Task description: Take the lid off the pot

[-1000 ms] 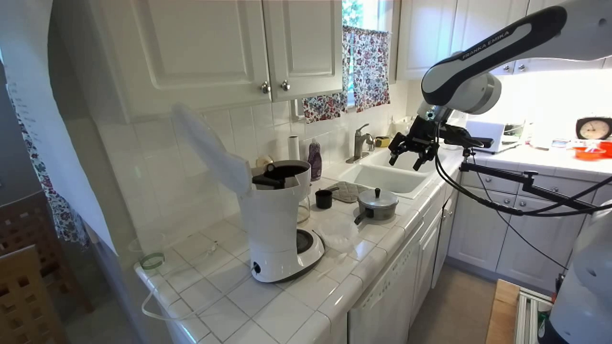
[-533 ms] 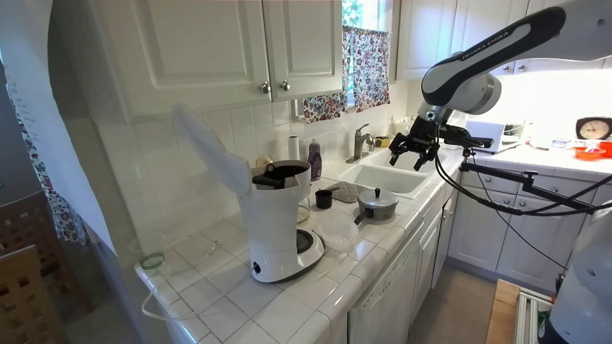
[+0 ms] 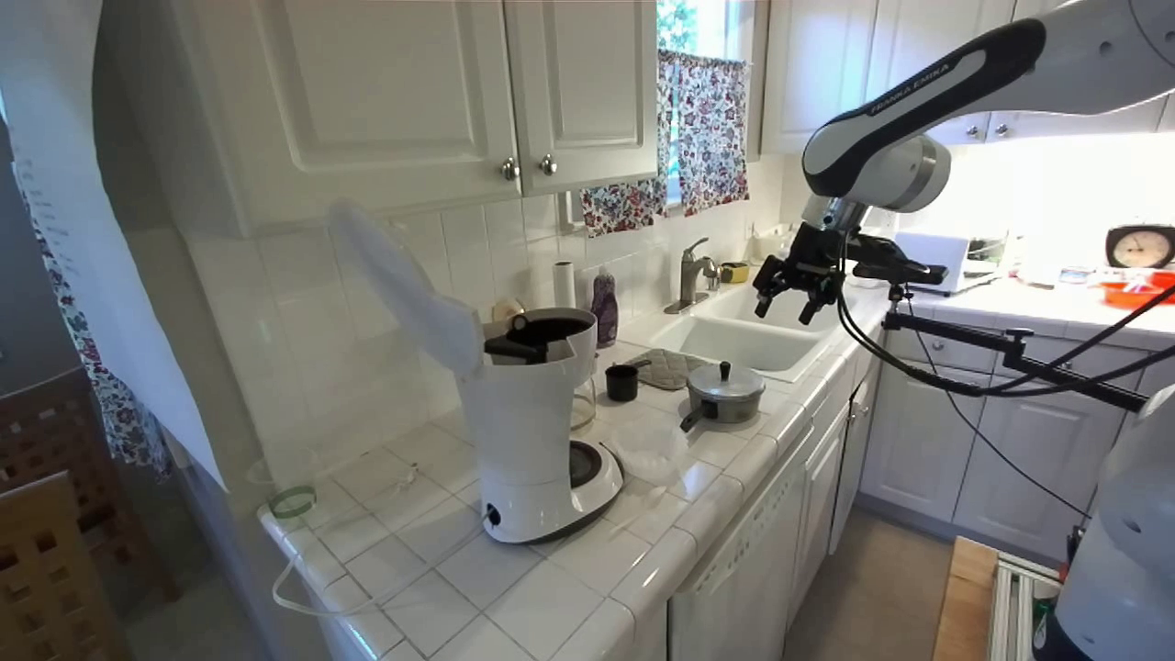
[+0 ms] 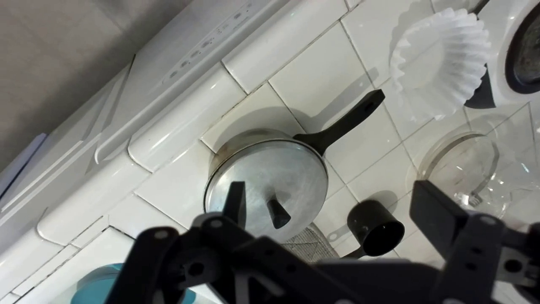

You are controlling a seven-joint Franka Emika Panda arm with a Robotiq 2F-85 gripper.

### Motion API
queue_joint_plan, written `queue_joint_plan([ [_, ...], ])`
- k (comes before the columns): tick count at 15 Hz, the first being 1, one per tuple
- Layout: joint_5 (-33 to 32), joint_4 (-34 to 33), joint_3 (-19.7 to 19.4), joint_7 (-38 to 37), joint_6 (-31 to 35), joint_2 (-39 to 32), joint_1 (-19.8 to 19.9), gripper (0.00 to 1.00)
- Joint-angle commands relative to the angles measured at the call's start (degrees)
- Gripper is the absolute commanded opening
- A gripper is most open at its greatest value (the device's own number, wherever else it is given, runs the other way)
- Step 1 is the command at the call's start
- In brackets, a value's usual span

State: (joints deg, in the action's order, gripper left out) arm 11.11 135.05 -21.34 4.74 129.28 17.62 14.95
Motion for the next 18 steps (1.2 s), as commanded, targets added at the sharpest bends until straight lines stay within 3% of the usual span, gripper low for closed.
queue_joint_plan([
  [1, -0.81, -5.83, -0.95, 5.37, -4.61, -5.63, 0.23, 1.0],
  [9, -6.69, -10.54, 0.46, 8.96, 0.77, -12.79, 0.73, 1.0],
  [14, -1.83, -10.65, 0.9, 11.58, 8.18, -16.35, 0.53, 1.0],
  [18, 0.18, -11.06, 1.63, 12.8, 10.33, -18.94, 0.79, 1.0],
])
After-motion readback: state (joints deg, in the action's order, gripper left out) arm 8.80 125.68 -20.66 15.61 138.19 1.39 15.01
